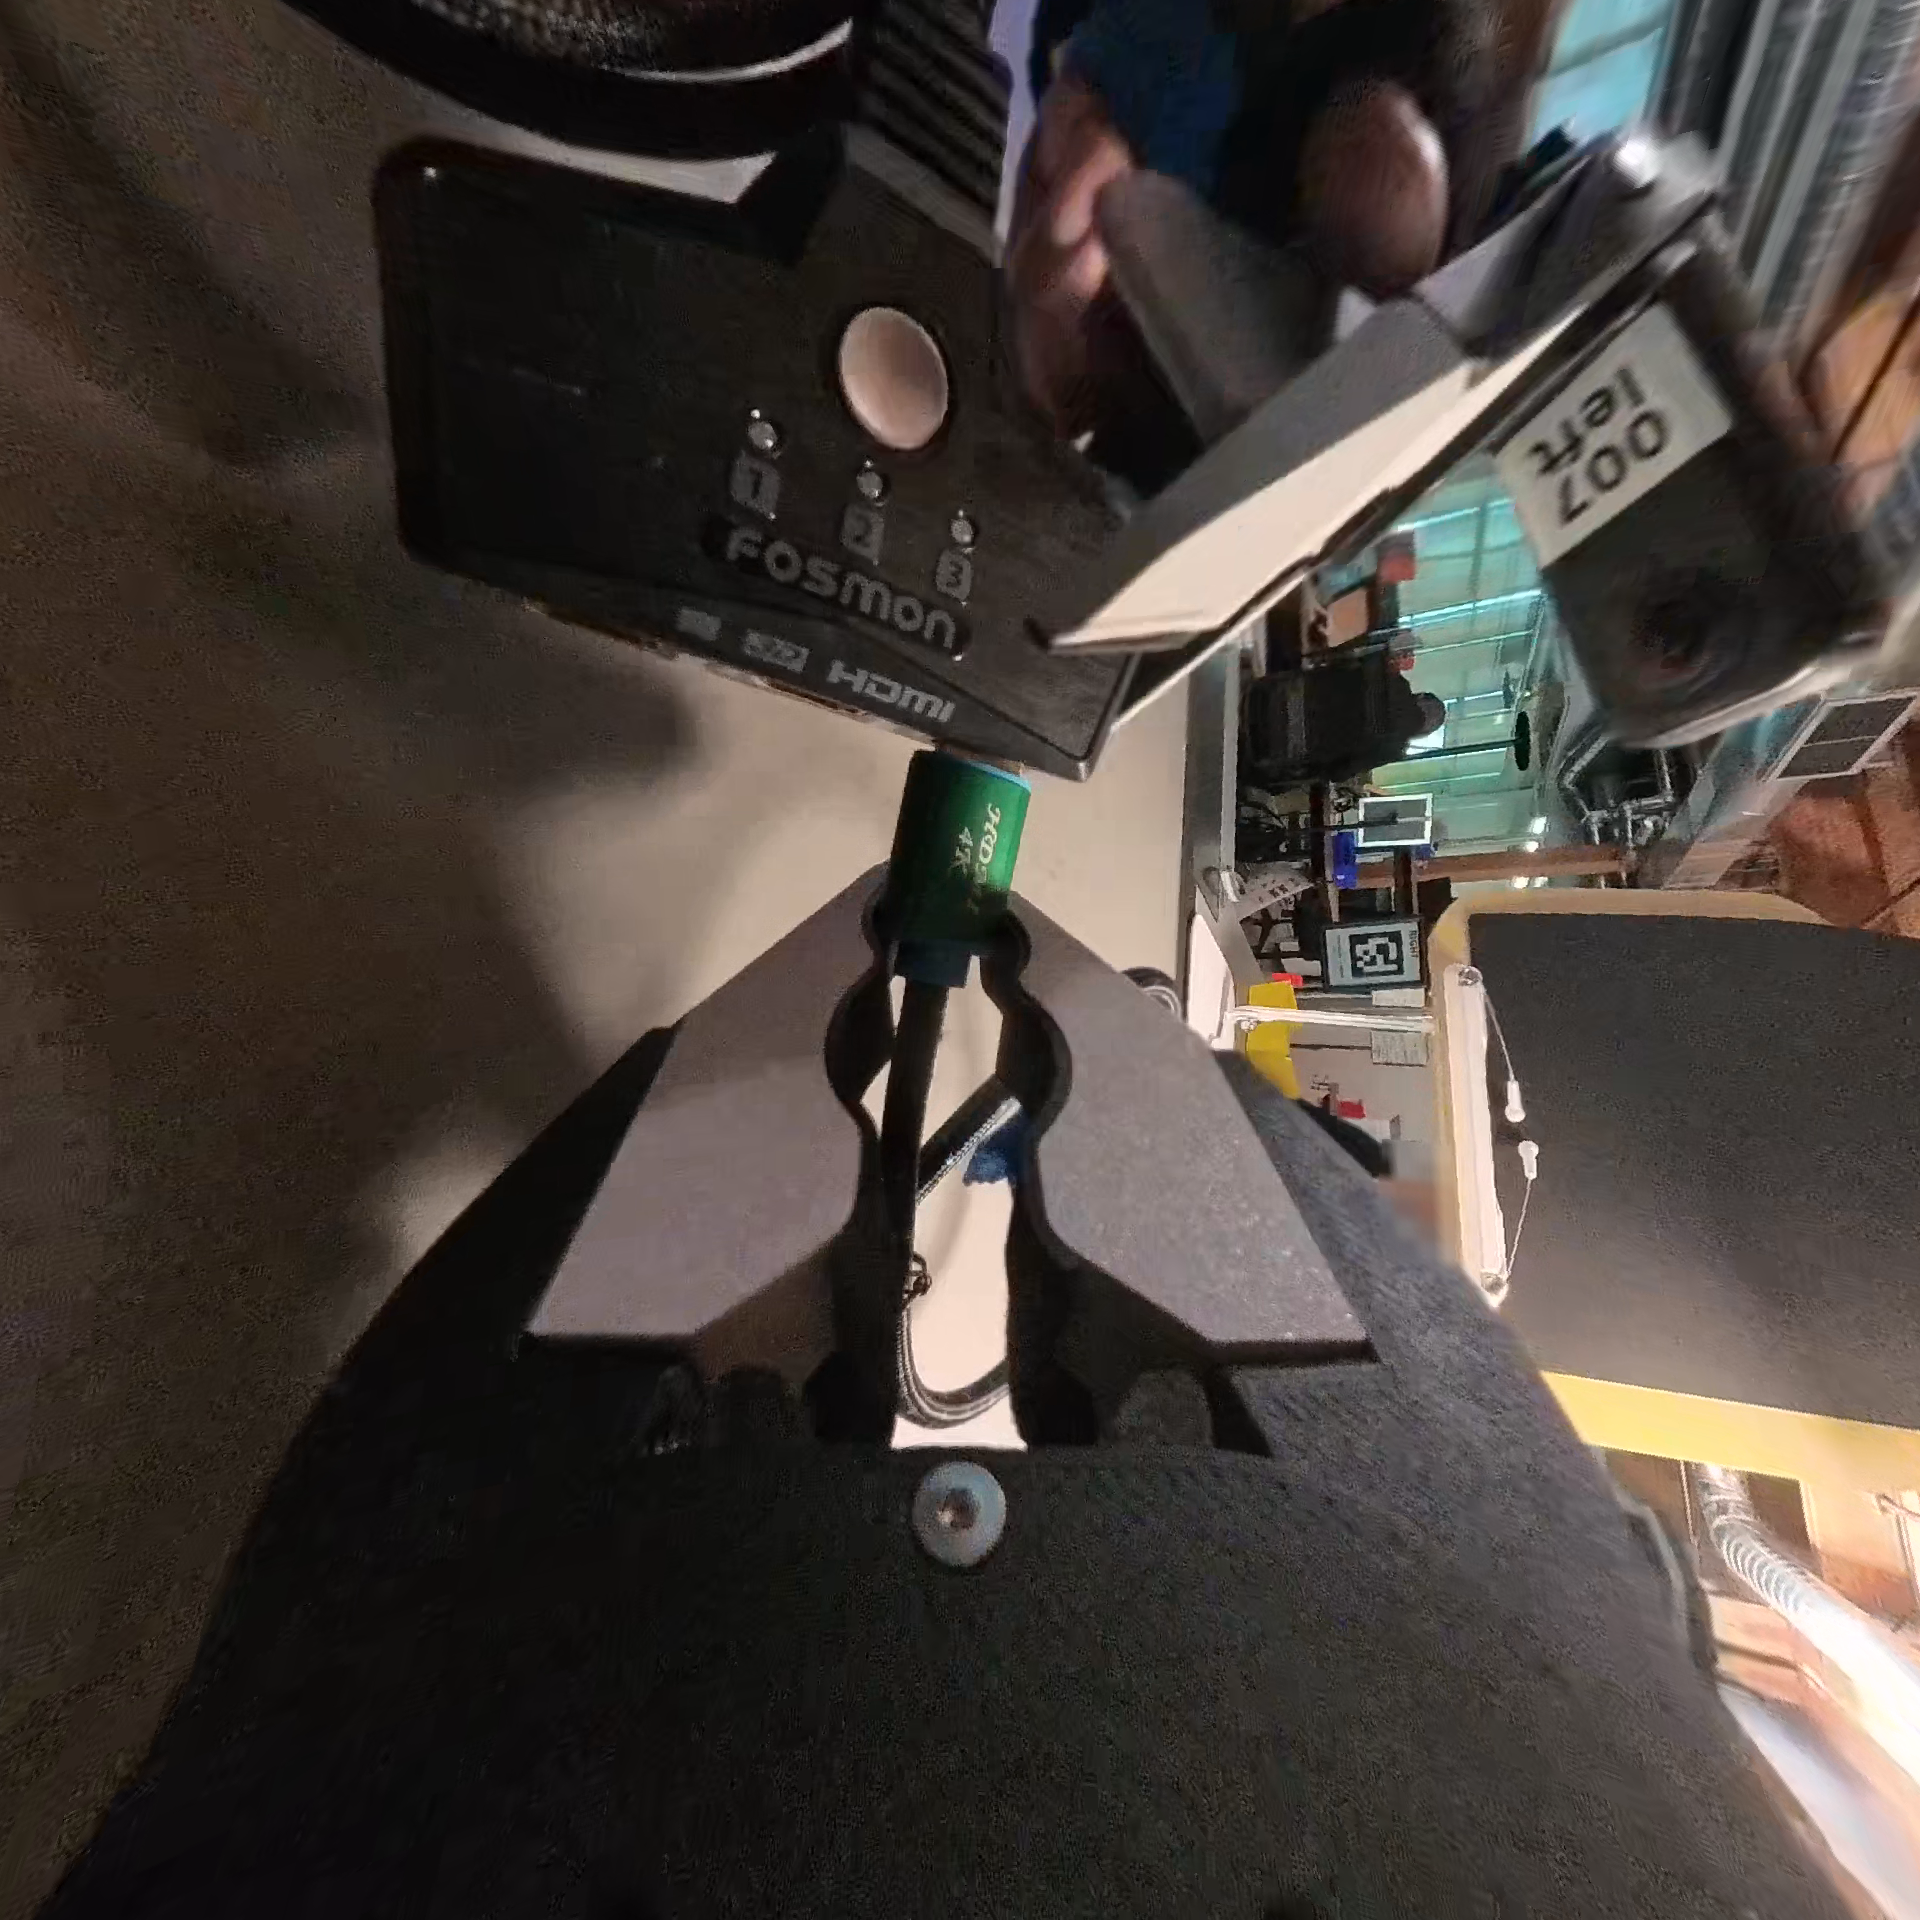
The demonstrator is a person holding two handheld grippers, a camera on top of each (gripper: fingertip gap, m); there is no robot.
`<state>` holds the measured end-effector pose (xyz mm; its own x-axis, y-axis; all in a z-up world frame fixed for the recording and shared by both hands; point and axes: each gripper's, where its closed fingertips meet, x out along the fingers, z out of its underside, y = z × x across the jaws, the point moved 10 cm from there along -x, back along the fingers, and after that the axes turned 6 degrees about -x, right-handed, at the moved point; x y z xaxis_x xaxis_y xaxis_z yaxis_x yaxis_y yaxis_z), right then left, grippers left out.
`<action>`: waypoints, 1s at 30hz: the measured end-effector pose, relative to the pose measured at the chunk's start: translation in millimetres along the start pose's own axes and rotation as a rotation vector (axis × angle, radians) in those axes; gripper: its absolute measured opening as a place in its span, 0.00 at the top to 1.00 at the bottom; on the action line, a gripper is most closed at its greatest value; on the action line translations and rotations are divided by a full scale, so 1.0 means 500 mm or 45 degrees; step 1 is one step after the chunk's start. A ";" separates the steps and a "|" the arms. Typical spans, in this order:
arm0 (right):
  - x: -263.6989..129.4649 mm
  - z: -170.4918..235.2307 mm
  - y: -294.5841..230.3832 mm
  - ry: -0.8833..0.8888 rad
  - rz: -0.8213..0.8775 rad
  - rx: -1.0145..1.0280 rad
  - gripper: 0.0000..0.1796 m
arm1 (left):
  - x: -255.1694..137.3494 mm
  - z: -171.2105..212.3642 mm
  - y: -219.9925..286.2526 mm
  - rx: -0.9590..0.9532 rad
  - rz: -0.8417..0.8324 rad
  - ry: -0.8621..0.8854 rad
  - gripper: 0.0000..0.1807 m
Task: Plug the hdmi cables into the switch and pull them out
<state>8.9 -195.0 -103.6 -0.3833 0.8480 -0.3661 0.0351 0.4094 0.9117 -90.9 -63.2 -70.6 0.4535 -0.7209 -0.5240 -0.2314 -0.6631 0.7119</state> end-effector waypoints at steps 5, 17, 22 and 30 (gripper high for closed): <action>0.003 0.011 -0.018 -0.014 -0.051 0.006 0.92 | 0.044 0.024 -0.028 -0.026 0.211 0.073 0.85; -0.011 -0.005 -0.031 -0.042 -0.202 0.277 0.99 | 0.052 0.065 -0.022 -0.030 0.214 0.167 0.86; -0.031 0.020 -0.035 -0.062 -0.257 0.257 1.00 | 0.056 0.074 -0.012 0.020 0.177 0.175 0.86; -0.044 0.014 -0.040 0.023 -0.294 0.238 1.00 | 0.061 0.073 -0.009 0.014 0.186 0.158 0.86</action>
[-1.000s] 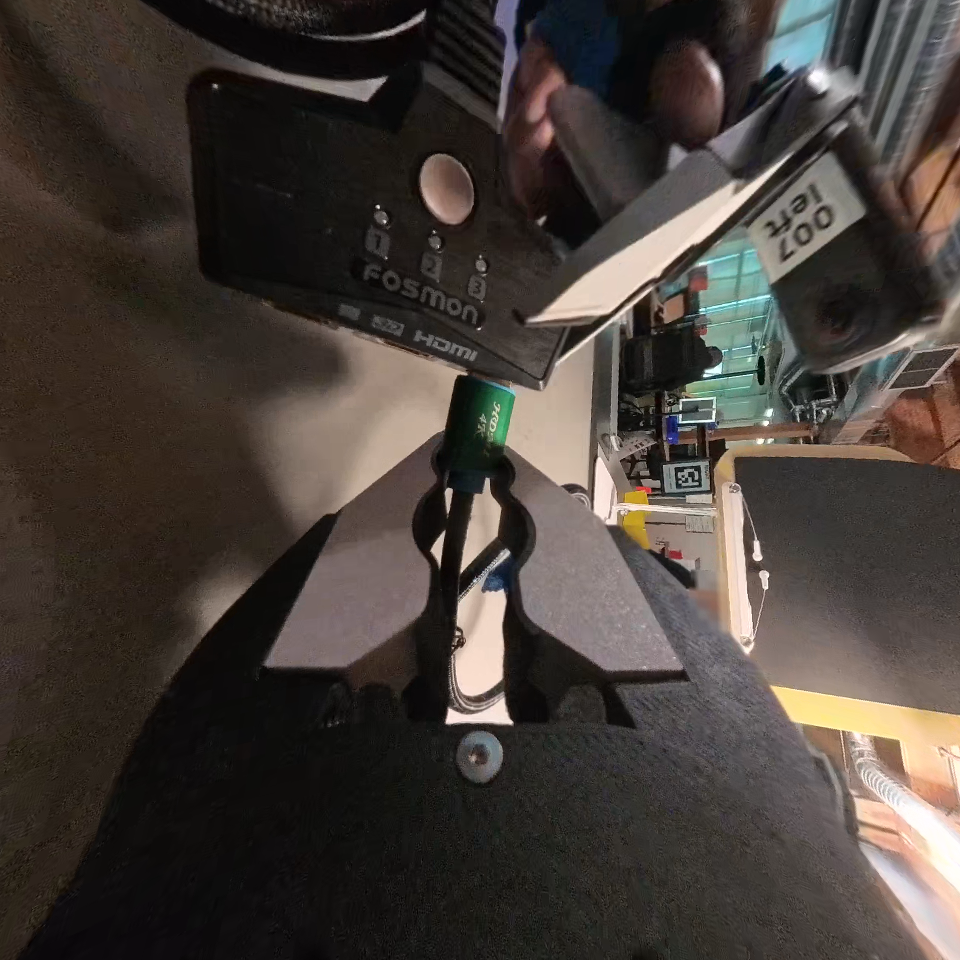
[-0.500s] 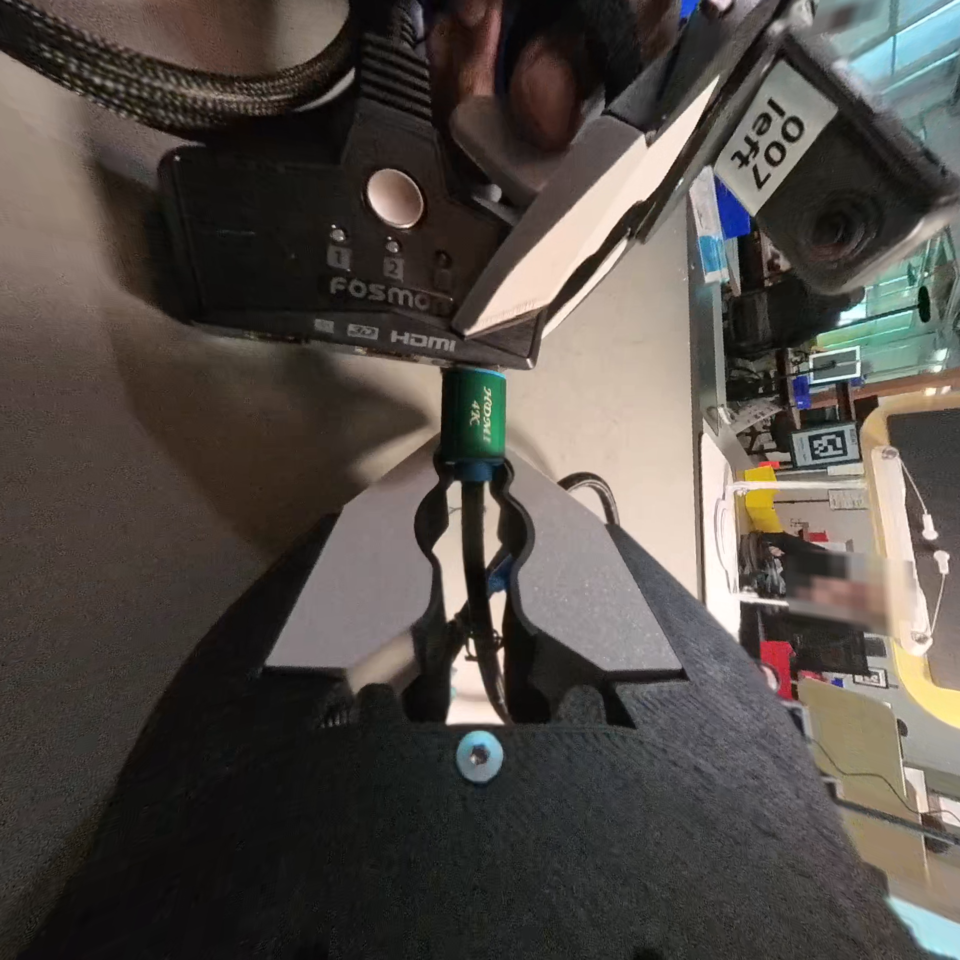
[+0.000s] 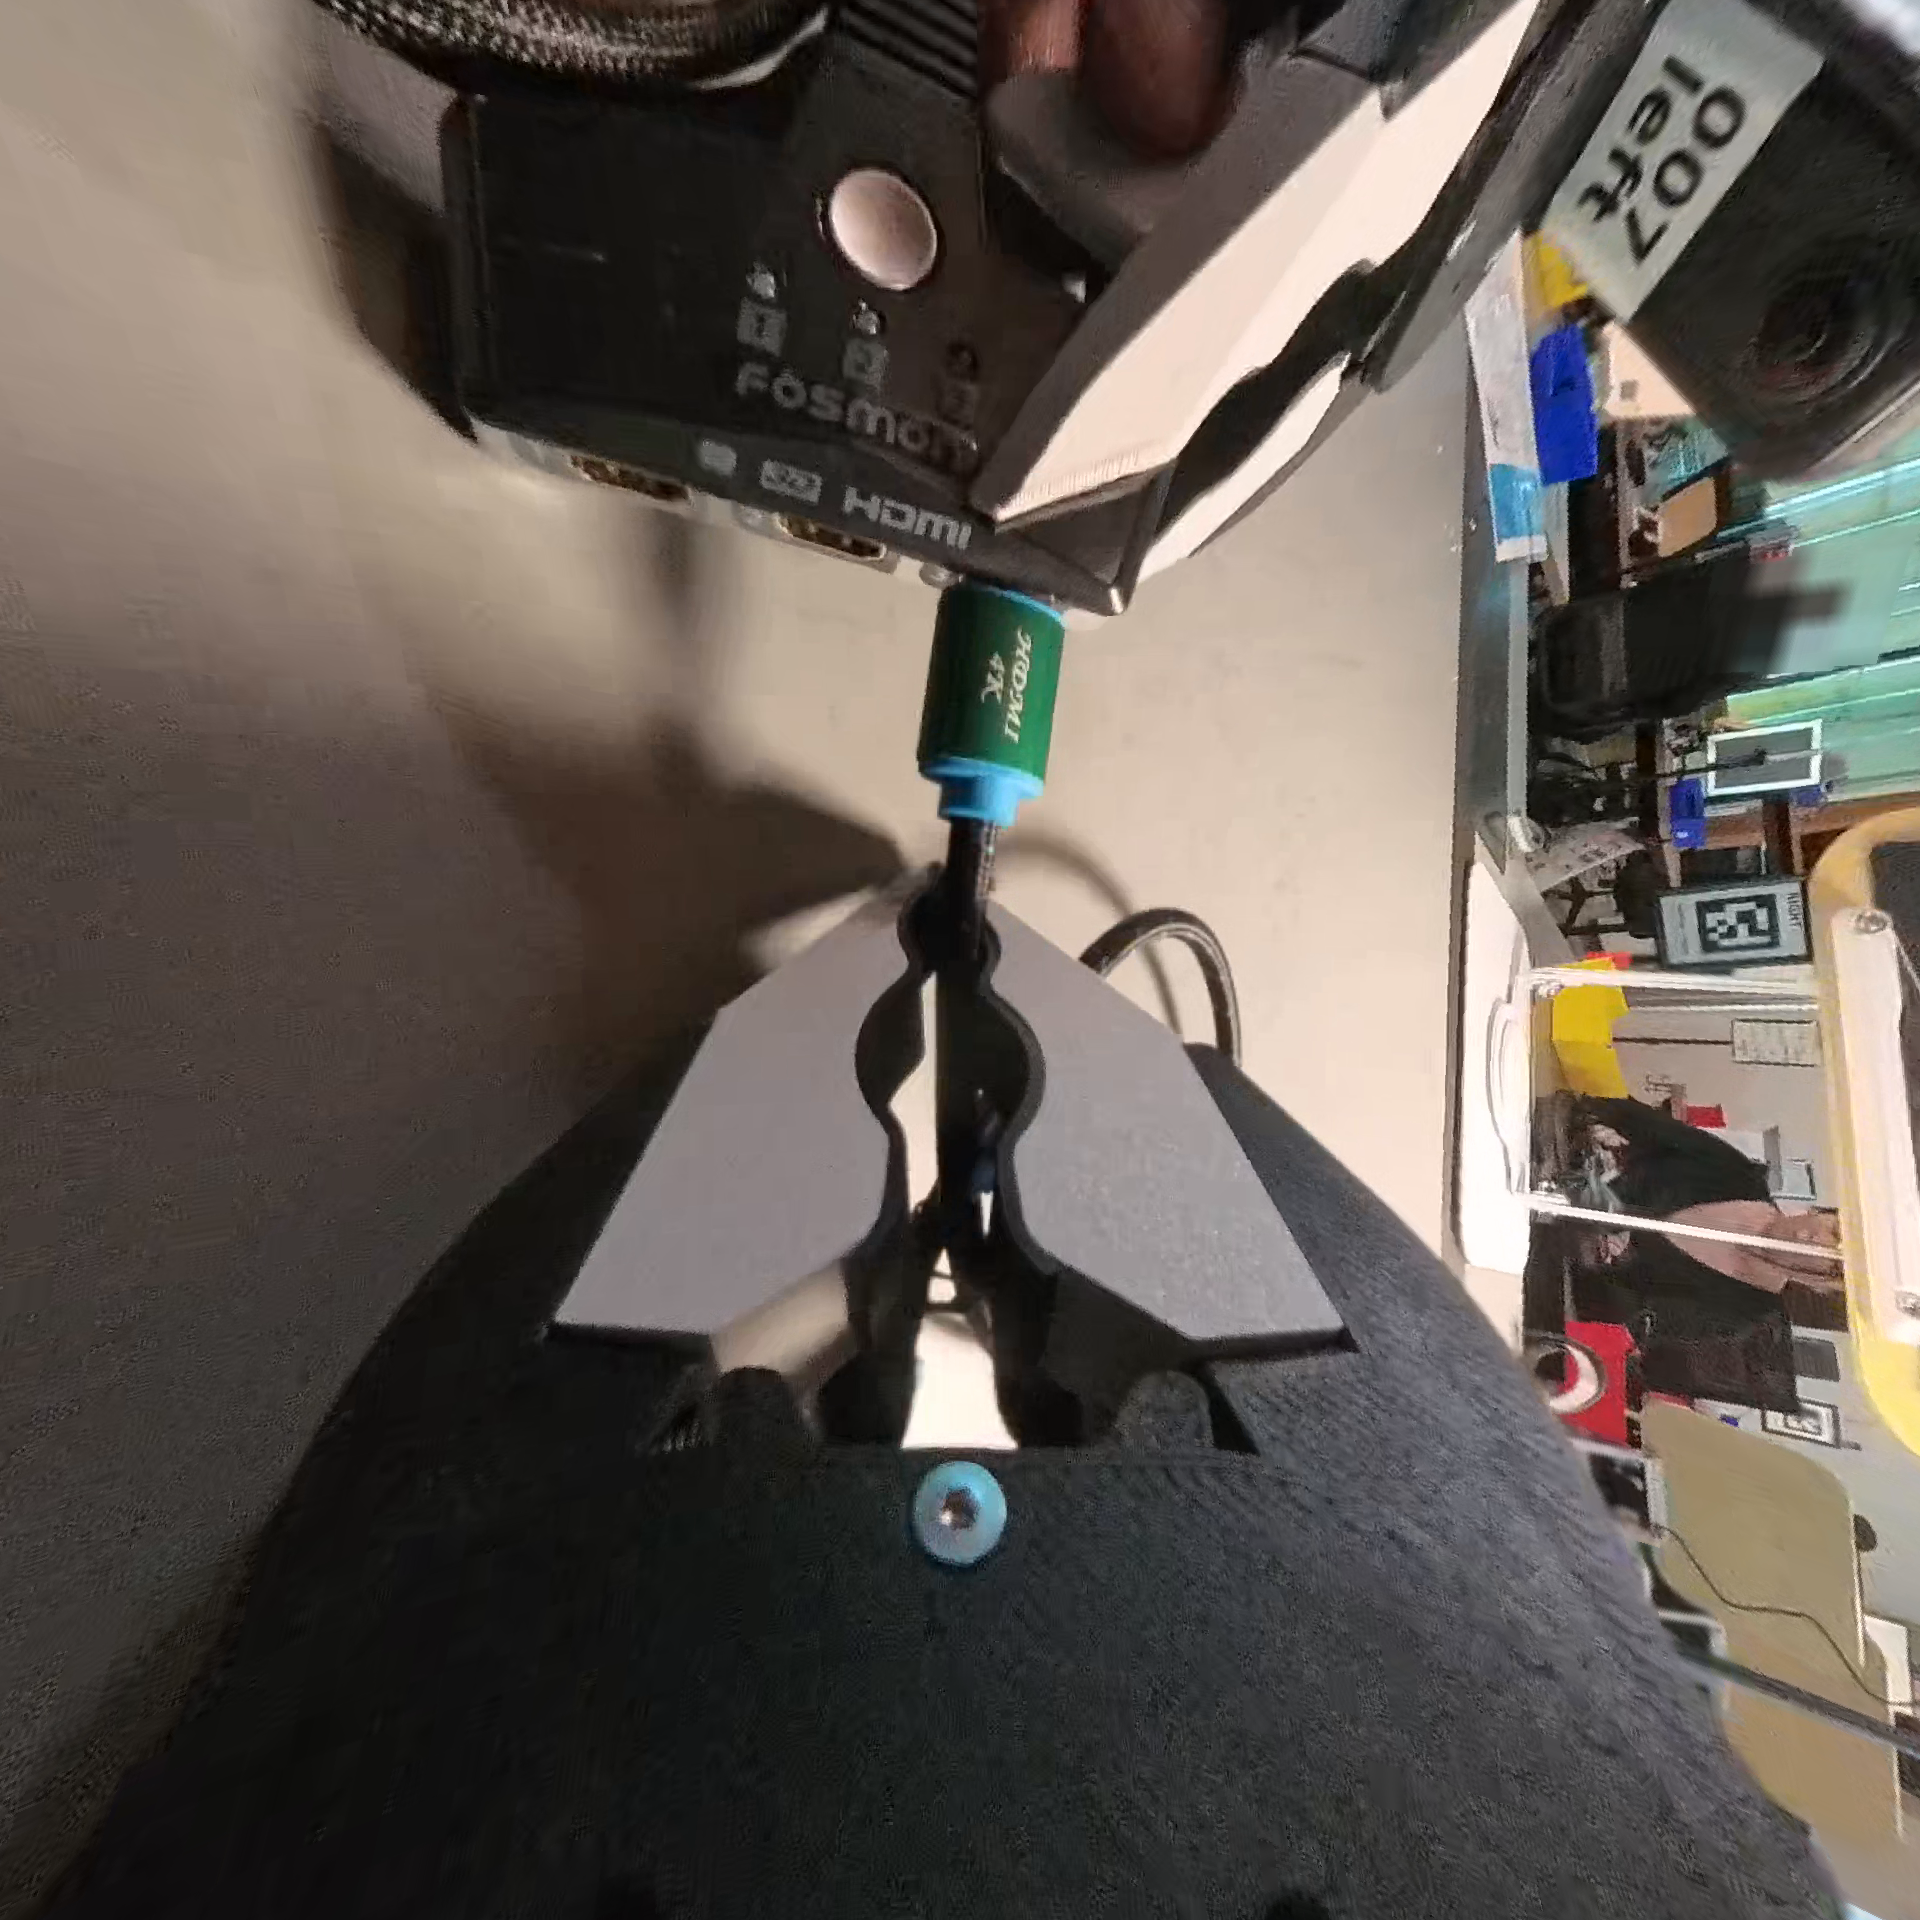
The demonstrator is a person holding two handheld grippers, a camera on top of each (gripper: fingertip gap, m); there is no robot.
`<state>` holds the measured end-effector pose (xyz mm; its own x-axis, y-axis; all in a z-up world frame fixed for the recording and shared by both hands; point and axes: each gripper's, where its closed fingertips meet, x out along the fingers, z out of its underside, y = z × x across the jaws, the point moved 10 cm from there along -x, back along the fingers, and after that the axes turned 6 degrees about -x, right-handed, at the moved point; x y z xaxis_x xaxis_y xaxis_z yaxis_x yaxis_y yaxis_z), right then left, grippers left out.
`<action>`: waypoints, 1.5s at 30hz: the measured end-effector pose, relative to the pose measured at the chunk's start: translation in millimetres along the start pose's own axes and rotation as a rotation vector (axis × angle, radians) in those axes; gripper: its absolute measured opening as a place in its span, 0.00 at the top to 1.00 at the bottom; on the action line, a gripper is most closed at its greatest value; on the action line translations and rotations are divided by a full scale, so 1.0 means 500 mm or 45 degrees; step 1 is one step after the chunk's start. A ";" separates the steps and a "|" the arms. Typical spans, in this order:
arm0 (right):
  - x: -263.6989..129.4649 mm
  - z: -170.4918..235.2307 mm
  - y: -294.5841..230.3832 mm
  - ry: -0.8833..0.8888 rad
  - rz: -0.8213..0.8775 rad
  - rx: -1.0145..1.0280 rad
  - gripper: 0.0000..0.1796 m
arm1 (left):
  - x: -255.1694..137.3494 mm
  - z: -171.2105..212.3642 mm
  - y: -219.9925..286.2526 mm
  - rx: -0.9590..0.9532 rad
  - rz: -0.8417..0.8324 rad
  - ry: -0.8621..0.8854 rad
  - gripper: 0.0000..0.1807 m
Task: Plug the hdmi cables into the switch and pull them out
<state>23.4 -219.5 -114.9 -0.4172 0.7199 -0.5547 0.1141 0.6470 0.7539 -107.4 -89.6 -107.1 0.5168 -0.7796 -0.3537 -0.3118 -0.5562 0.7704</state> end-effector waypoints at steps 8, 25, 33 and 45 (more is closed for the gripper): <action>-0.015 0.009 0.015 0.122 -0.092 0.298 0.84 | -0.005 -0.001 0.002 0.021 -0.036 0.040 0.85; 0.003 -0.038 0.020 0.096 -0.043 0.353 0.87 | 0.009 0.002 0.013 0.069 -0.090 0.085 0.86; -0.004 -0.026 0.029 0.119 -0.095 0.172 0.87 | 0.017 0.000 0.013 0.065 -0.084 0.082 0.85; -0.042 0.053 0.051 -0.027 -0.033 0.374 0.88 | 0.002 0.002 0.009 0.043 -0.067 0.116 0.86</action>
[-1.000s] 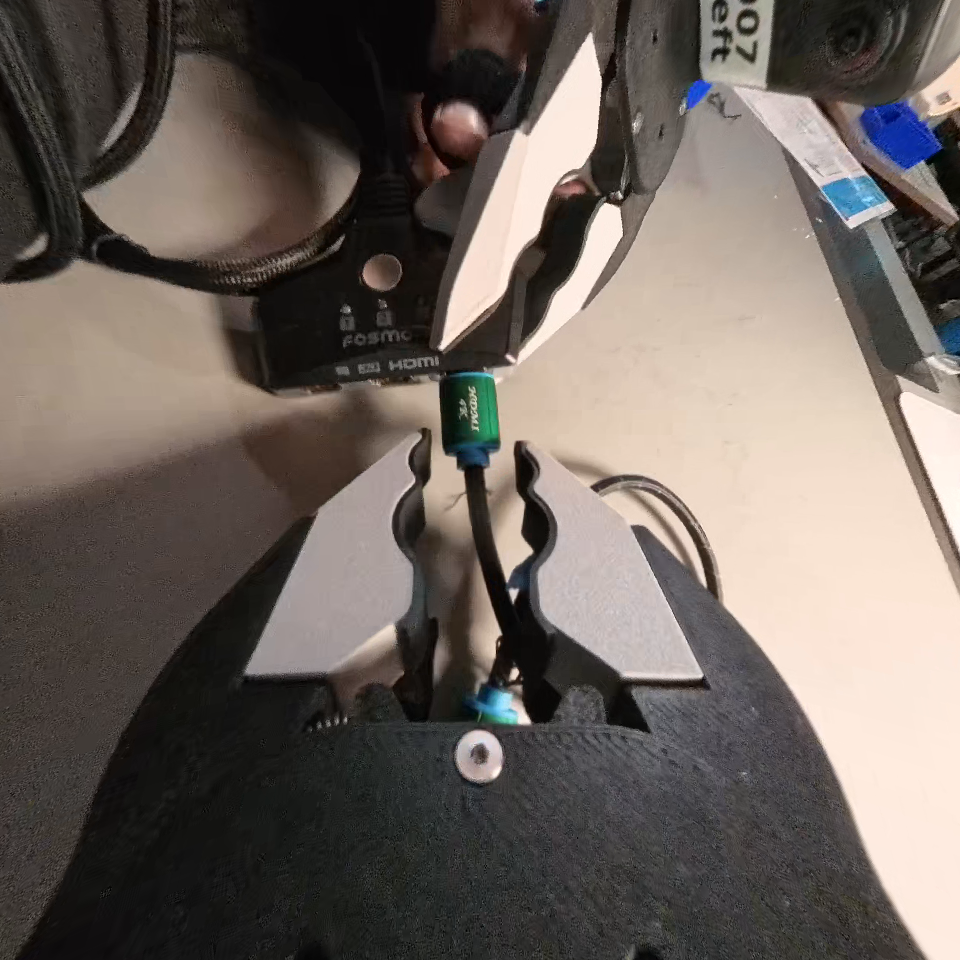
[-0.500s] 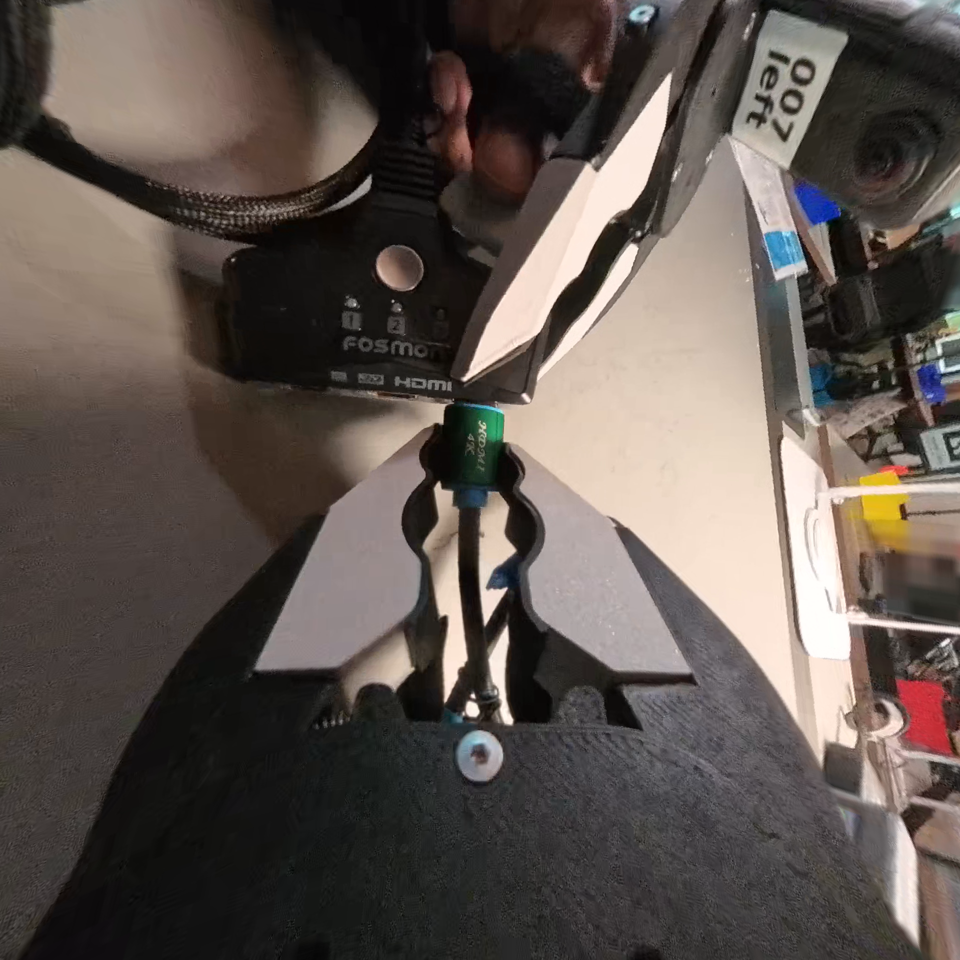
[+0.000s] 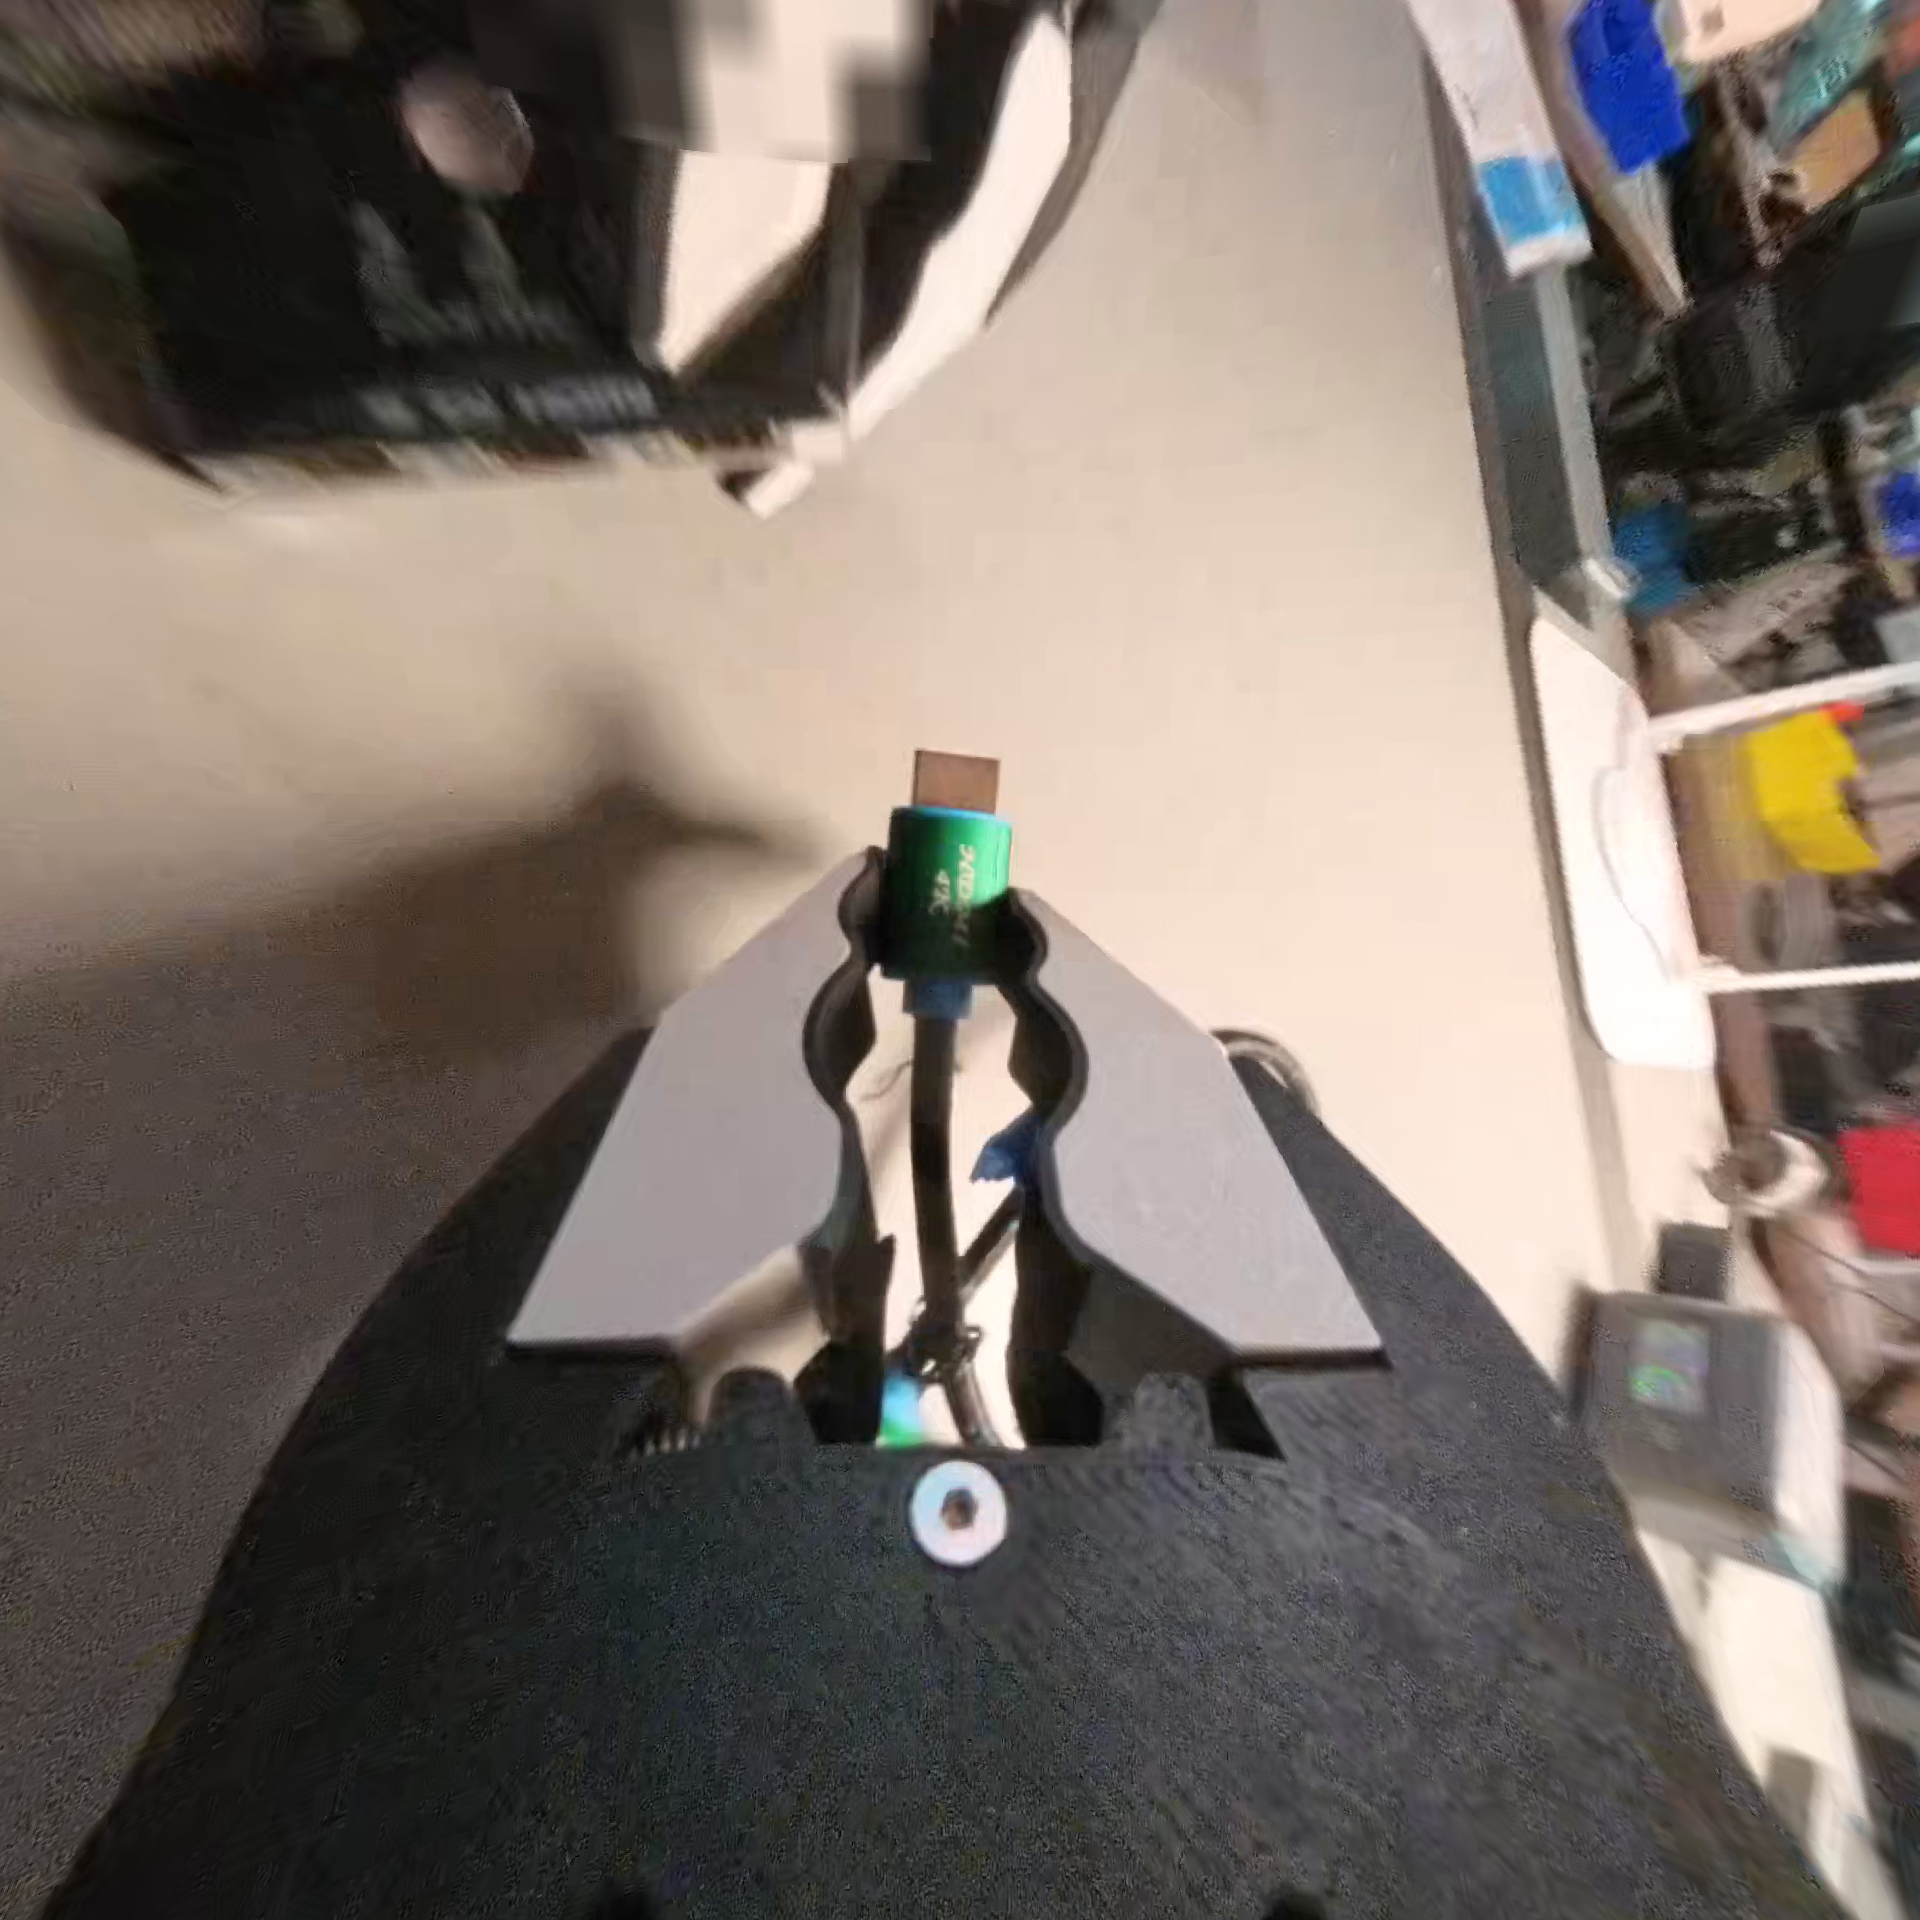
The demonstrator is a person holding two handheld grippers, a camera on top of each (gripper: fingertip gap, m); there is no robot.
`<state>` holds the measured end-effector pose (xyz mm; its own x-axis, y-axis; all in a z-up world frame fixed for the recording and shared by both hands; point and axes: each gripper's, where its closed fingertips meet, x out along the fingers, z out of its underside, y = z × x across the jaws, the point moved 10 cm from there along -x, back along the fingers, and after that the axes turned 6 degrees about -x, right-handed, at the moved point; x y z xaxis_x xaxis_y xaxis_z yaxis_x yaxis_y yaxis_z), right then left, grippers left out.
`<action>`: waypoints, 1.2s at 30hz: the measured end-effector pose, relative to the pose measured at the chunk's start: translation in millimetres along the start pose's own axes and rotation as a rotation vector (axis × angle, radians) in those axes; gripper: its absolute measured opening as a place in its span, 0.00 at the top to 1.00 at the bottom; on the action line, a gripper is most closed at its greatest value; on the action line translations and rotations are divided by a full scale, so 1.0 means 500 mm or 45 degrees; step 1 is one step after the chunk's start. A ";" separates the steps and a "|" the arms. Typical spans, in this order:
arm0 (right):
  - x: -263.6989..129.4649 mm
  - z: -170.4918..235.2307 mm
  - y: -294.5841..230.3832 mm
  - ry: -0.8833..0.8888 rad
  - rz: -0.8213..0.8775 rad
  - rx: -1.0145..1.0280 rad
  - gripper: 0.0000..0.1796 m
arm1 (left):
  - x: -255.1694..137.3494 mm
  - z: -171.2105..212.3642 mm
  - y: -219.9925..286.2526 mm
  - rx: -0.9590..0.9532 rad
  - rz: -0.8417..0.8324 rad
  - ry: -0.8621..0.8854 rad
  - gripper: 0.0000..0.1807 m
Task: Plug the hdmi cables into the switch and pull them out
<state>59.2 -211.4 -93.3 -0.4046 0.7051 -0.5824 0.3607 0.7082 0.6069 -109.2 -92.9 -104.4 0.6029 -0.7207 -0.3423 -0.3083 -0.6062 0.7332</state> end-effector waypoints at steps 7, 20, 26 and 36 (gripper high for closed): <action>0.013 -0.012 -0.018 -0.012 -0.068 -0.005 0.87 | 0.000 -0.006 -0.006 -0.010 -0.003 0.015 0.86; -0.018 0.059 0.042 -0.234 -0.263 0.331 0.63 | -0.008 -0.005 -0.008 -0.025 -0.005 0.036 0.86; 0.009 0.047 0.035 -0.256 -0.351 0.470 0.91 | -0.011 -0.004 -0.008 -0.026 -0.011 0.051 0.86; -0.202 -0.013 0.089 -0.299 0.015 0.346 0.96 | -0.016 -0.004 -0.009 -0.026 -0.023 0.076 0.86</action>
<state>110.4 -251.4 -4.0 -0.2060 0.6798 -0.7039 0.5874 0.6612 0.4667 -111.2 -84.1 -103.8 0.6509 -0.6882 -0.3204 -0.2822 -0.6111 0.7395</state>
